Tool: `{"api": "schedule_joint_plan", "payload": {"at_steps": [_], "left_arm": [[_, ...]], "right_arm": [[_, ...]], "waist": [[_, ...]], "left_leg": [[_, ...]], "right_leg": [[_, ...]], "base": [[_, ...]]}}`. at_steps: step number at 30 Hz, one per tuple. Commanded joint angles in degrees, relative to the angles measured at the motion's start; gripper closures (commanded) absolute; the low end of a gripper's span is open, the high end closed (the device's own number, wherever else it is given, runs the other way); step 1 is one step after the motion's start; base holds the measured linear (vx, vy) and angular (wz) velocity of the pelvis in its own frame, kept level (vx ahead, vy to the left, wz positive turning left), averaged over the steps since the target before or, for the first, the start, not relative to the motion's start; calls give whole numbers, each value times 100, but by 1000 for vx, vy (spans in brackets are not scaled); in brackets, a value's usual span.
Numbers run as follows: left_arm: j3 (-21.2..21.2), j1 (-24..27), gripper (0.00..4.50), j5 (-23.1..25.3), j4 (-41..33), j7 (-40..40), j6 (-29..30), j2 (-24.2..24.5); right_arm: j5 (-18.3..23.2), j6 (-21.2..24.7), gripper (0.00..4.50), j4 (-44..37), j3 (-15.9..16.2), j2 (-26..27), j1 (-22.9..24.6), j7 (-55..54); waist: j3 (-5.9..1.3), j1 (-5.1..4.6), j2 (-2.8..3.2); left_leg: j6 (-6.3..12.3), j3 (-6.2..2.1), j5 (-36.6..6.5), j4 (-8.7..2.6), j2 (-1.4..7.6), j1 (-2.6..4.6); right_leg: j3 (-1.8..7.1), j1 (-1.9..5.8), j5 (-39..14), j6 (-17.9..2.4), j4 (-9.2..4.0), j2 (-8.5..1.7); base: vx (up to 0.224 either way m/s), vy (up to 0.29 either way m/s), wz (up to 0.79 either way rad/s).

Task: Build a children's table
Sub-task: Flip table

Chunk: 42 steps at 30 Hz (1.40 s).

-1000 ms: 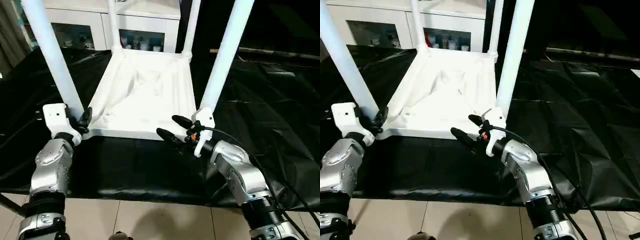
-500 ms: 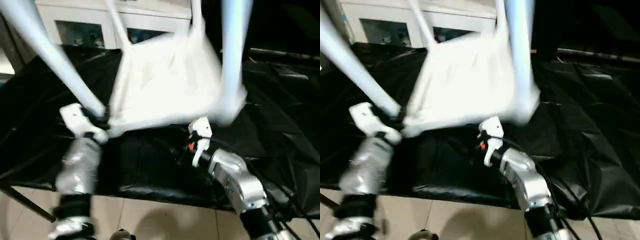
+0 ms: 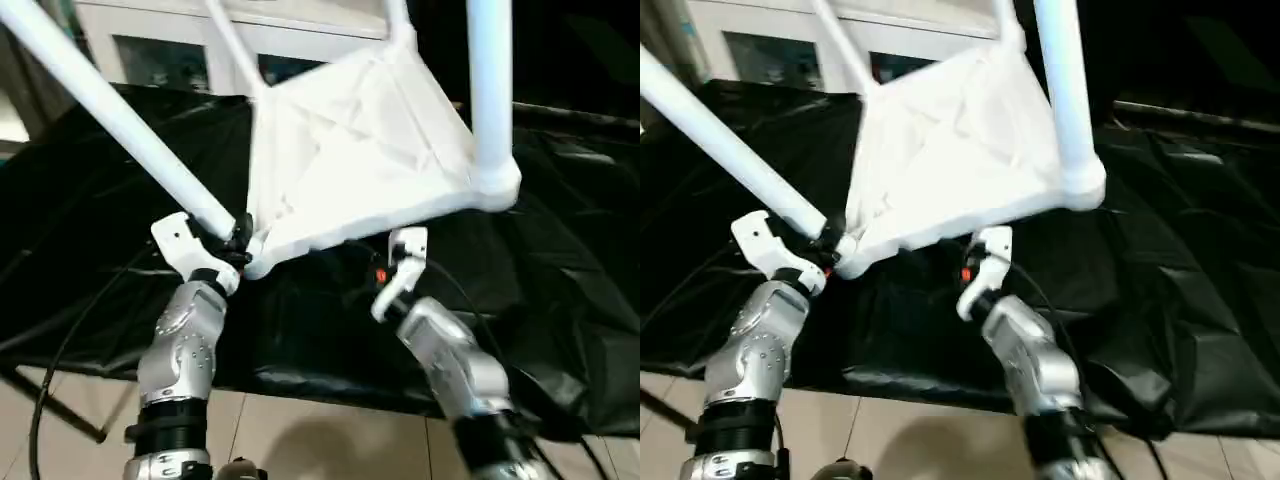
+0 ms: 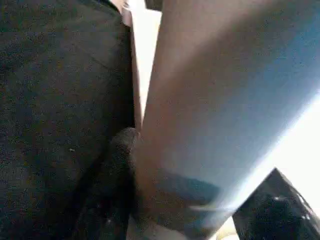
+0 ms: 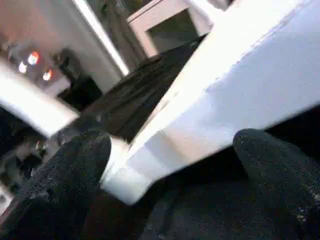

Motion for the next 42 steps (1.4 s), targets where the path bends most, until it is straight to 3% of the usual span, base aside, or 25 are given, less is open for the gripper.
{"api": "schedule_joint_plan", "payload": {"at_steps": [1,2,3,8,16,17,19,26,31,33,42], "left_arm": [[6,102,225,-299,-7,-25,163,-207],[-13,105,225,-300,-7,-20,160,-208],[-19,108,225,-299,-8,-19,159,-212],[-17,121,225,-302,-14,-4,134,-242],[-66,164,225,-281,-86,-62,164,-258],[-147,228,225,-284,-175,-133,244,-254],[-172,248,225,-283,-206,-151,268,-249],[-257,406,225,-343,-449,-234,431,-251],[-260,416,225,-342,-477,-266,476,-221],[-250,421,225,-351,-495,-281,505,-203],[-244,368,225,-280,-432,-256,515,-186]], "right_arm": [[150,-12,0,219,-456,-35,-229,-389],[205,-98,0,408,-577,-13,-418,-476],[212,-140,0,478,-609,-12,-488,-487],[336,-268,0,998,-945,5,-980,-788],[333,-307,0,1374,-1061,-67,-1337,-550],[359,-432,0,1792,-1224,-123,-1659,-662],[365,-472,0,1928,-1271,-137,-1761,-694],[455,-671,0,2754,-1602,-220,-2383,-774],[399,-750,37,2906,-1616,-246,-2435,-678],[357,-805,72,3004,-1623,-266,-2453,-643],[315,-925,140,3191,-1703,-338,-2513,-608]], "waist": [[-312,-16,-4],[-319,-24,-42],[-317,-22,-24],[-334,-17,-52],[-329,-17,-76],[-329,-21,-86],[-332,-18,-86],[-342,-21,-121],[-340,-28,-139],[-343,-27,-131],[-344,-37,-117]], "left_leg": [[-254,-112,-1380,-486,260,178],[-237,-98,-1315,-469,247,170],[-224,-95,-1298,-466,247,170],[-56,-69,-926,-423,239,169],[-59,-60,-995,-432,251,174],[-79,-58,-986,-428,259,180],[-81,-43,-933,-410,257,185],[123,-18,-663,-373,246,170],[164,-4,-689,-363,251,178],[177,-2,-643,-355,248,179],[157,-4,-703,-359,254,188]], "right_leg": [[210,127,-432,-785,-450,-382],[207,143,-405,-775,-453,-376],[211,136,-393,-779,-446,-381],[201,144,-6,-802,-404,-369],[197,145,-123,-814,-409,-373],[197,139,-120,-831,-400,-376],[194,135,-66,-880,-385,-375],[189,156,365,-964,-333,-362],[191,151,273,-999,-342,-364],[193,154,330,-1014,-332,-355],[190,151,271,-1046,-338,-350]], "base": [[0,0,0],[0,0,0],[0,0,0],[0,0,0],[0,0,0],[0,0,0],[0,0,0],[0,0,0],[0,0,0],[0,0,0],[0,0,0]]}}
